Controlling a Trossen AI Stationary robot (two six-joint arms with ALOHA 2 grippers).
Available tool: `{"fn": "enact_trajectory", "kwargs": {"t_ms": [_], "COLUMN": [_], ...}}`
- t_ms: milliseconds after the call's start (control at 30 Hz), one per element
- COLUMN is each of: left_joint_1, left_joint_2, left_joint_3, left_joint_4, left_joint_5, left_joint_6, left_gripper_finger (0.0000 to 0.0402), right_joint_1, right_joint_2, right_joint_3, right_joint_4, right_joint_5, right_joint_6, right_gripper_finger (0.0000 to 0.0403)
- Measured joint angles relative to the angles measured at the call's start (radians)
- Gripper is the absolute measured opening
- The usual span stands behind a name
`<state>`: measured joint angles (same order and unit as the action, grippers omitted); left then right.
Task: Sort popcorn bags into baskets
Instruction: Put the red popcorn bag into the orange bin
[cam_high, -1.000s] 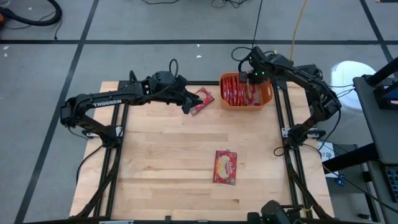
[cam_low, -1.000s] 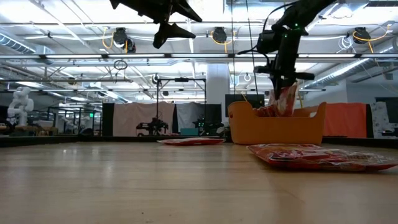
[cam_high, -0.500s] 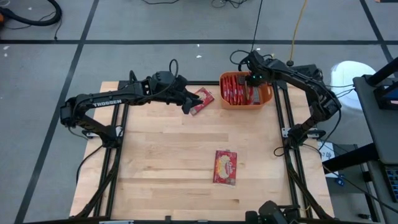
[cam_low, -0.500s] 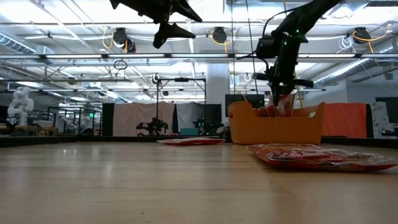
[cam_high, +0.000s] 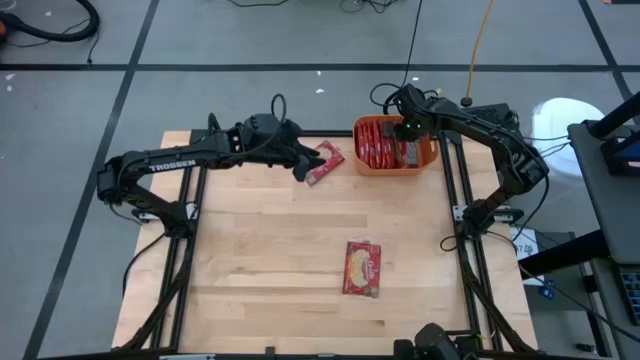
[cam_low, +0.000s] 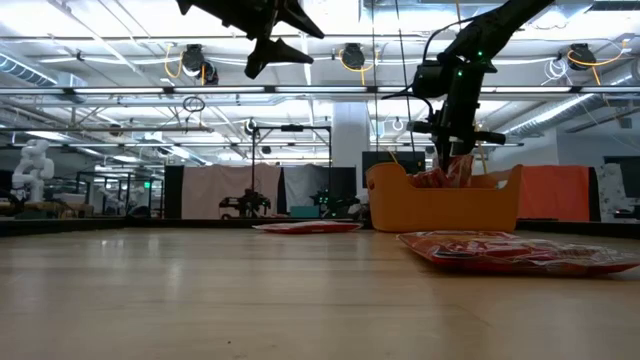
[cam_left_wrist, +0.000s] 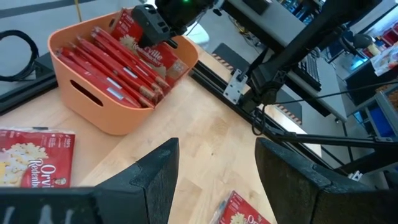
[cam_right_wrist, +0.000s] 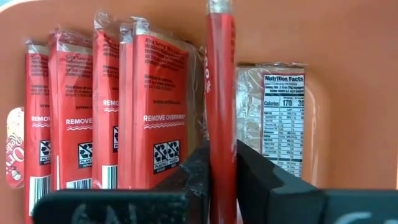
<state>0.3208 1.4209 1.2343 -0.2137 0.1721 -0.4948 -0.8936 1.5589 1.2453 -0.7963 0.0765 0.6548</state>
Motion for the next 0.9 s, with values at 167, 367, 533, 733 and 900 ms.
{"fn": "enact_trajectory", "kwargs": {"t_ms": [167, 367, 533, 733, 900], "left_joint_1": [0.007, 0.012, 0.012, 0.012, 0.012], "left_joint_2": [0.0, 0.0, 0.0, 0.0, 0.0], "left_joint_3": [0.0, 0.0, 0.0, 0.0, 0.0], "left_joint_4": [0.0, 0.0, 0.0, 0.0, 0.0], "left_joint_5": [-0.001, -0.001, -0.001, -0.001, -0.001], "left_joint_6": [0.004, 0.007, 0.007, 0.008, 0.017], "left_gripper_finger": [0.0214, 0.0214, 0.0214, 0.0214, 0.0214], "right_joint_1": [0.0, 0.0, -0.001, 0.001, 0.005], "right_joint_2": [0.0, 0.0, 0.0, 0.0, 0.0], "right_joint_3": [0.0, 0.0, 0.0, 0.0, 0.0], "right_joint_4": [0.004, 0.007, 0.024, 0.03, 0.038], "right_joint_5": [0.0, -0.023, -0.053, -0.08, -0.08], "right_joint_6": [-0.002, -0.009, -0.016, -0.027, -0.034], "right_gripper_finger": [0.0071, 0.0091, 0.0095, 0.0079, 0.0049]}}
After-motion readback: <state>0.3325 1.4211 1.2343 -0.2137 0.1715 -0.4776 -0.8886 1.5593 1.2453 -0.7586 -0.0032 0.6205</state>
